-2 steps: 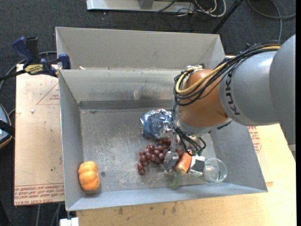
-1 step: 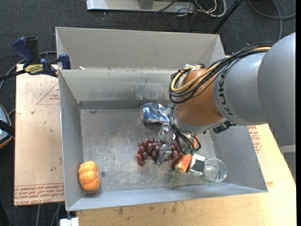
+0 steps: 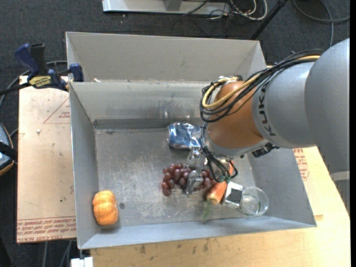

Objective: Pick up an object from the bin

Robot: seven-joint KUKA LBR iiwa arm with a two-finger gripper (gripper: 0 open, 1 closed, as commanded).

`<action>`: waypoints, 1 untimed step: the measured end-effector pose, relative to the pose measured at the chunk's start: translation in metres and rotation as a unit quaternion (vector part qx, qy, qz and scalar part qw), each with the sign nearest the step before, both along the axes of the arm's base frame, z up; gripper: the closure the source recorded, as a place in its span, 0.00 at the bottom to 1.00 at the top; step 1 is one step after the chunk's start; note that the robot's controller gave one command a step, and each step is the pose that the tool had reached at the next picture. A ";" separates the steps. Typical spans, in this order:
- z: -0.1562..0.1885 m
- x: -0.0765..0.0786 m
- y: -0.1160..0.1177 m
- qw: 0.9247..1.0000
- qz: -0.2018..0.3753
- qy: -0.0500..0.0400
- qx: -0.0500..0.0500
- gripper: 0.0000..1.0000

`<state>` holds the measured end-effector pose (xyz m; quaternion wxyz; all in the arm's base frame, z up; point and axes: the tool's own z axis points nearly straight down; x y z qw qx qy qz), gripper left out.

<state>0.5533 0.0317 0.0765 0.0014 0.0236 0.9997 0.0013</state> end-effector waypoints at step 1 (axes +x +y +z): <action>0.003 -0.001 0.000 1.000 0.000 0.000 0.000 1.00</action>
Offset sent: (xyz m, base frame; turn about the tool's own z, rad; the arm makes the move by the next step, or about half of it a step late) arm 0.0001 0.0001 0.1076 0.0000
